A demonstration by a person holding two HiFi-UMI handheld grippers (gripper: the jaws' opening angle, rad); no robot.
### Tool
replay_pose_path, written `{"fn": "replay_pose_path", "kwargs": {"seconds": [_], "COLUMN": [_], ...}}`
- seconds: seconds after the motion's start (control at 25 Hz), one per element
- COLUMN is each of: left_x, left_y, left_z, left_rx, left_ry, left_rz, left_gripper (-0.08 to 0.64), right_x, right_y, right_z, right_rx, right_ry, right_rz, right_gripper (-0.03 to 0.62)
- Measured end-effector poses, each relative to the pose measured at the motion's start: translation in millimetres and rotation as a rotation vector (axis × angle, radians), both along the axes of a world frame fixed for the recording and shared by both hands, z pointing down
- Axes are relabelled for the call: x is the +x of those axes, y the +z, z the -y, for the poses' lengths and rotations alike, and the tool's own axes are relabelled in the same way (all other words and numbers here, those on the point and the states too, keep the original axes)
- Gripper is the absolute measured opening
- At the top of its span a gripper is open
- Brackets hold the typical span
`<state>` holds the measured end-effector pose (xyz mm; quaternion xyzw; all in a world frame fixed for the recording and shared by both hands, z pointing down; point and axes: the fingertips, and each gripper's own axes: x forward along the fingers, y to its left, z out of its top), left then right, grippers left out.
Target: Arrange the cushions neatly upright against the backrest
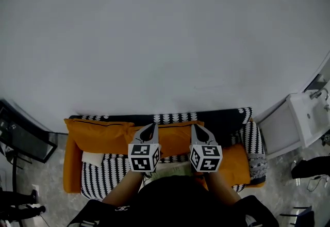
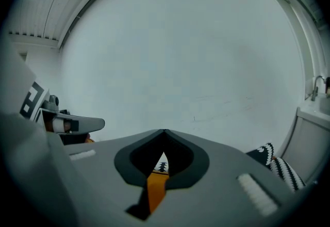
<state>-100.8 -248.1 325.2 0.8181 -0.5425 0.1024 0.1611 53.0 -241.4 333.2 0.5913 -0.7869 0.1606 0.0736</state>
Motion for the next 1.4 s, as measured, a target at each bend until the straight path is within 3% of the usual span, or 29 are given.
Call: {"fn": "replay_pose_path", "kwargs": {"seconds": [0.2, 0.36, 0.68, 0.84, 0.96, 1.16, 1.4], "left_x": [2.2, 14.9, 77.6, 127.9, 158.7, 186.1, 249.3], "left_y": [9.3, 26.0, 69.2, 76.2, 70.3, 77.6, 114.2], "left_z": [-7.5, -14.6, -43.1, -73.2, -98.0, -123.3, -145.3], "left_rx": [-0.023, -0.066, -0.150, -0.158, -0.145, -0.152, -0.251], "left_ry": [0.042, 0.123, 0.417, 0.578, 0.647, 0.629, 0.503], "left_rz": [-0.007, -0.026, -0.053, -0.030, -0.007, 0.059, 0.110], "left_gripper": [0.009, 0.009, 0.009, 0.009, 0.009, 0.009, 0.009], "right_x": [2.2, 20.0, 78.0, 121.0, 160.1, 221.3, 307.1], "right_y": [3.2, 6.9, 26.7, 28.4, 39.3, 62.3, 94.3], "right_z": [-12.1, -30.6, -102.5, -159.1, -204.2, -235.3, -219.2], "right_rx": [-0.002, -0.013, -0.103, -0.123, -0.159, -0.192, -0.188], "right_ry": [0.029, 0.112, 0.394, 0.562, 0.662, 0.714, 0.615], "right_rz": [-0.026, -0.069, -0.158, -0.167, -0.157, -0.133, -0.098], "right_gripper": [0.006, 0.006, 0.008, 0.008, 0.008, 0.008, 0.008]}}
